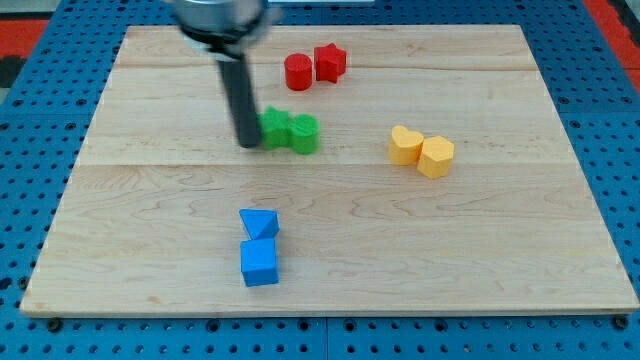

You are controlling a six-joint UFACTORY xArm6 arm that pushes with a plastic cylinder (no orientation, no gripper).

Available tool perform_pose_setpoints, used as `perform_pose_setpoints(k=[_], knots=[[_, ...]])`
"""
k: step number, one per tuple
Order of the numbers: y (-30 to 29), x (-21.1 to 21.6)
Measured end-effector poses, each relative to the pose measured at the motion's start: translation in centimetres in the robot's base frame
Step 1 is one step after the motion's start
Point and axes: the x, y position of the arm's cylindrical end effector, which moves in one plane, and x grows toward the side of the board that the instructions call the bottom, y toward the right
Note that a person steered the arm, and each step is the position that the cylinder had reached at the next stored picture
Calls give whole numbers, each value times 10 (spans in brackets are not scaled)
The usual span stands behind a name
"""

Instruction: Move your arm to the bottom of the red circle

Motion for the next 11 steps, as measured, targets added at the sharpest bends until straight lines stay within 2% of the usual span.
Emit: perform_pose_setpoints(k=[1,2,3,8,11], knots=[[-59,22],[-38,53],[21,63],[37,62],[53,40]])
